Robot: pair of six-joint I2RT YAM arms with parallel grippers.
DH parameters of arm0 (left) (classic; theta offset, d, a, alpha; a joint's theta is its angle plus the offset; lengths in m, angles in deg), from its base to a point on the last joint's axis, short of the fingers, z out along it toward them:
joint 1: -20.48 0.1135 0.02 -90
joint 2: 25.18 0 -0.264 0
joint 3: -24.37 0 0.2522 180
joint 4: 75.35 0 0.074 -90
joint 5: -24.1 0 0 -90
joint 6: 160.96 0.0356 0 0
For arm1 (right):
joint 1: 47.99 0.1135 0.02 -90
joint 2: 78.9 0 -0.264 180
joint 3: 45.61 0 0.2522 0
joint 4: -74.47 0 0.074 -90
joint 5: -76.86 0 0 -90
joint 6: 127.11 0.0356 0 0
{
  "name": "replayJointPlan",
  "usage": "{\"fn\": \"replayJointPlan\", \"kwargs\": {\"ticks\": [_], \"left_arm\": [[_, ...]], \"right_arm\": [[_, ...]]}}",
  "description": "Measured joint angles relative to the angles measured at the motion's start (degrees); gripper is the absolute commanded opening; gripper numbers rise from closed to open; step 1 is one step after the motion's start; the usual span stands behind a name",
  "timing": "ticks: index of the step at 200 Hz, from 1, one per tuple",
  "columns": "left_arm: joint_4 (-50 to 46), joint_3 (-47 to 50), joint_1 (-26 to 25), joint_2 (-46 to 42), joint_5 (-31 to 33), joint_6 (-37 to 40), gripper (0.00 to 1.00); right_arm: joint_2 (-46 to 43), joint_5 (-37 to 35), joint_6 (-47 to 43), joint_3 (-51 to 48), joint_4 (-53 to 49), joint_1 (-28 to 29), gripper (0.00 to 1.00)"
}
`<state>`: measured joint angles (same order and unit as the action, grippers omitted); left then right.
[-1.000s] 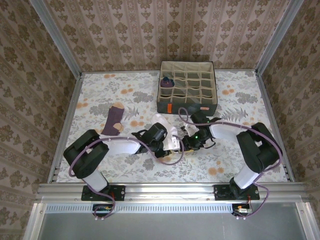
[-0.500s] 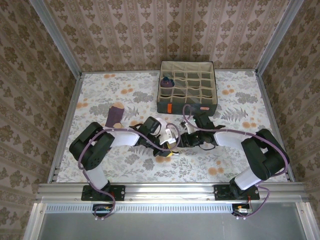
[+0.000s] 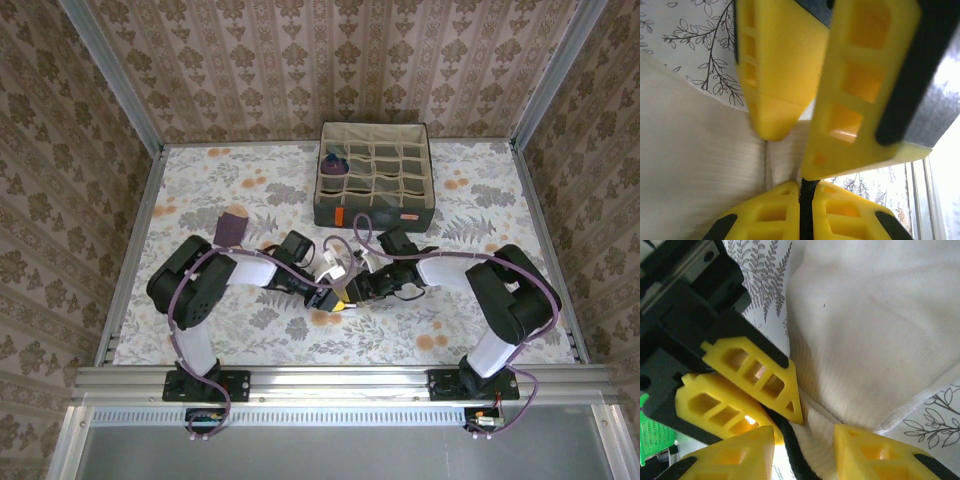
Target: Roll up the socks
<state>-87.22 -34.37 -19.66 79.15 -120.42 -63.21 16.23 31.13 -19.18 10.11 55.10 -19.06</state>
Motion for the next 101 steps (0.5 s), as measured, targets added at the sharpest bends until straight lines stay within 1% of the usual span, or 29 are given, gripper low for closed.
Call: {"fn": "replayJointPlan", "kwargs": {"ticks": [50,91,101], "left_arm": [[0.1,0.1,2.5,0.9,-2.2,-3.9,0.0],[0.1,-0.3,3.5,2.2,-4.0,-6.3,0.0],[0.1,-0.5,3.6,2.6,-4.4,-6.9,0.0]], "right_arm": [[0.6,0.3,-3.9,1.6,-2.6,0.0,0.4],[2.7,0.2,-6.1,3.7,-4.9,0.7,0.39],[3.3,-0.2,-6.5,4.3,-5.5,1.1,0.37]]}}
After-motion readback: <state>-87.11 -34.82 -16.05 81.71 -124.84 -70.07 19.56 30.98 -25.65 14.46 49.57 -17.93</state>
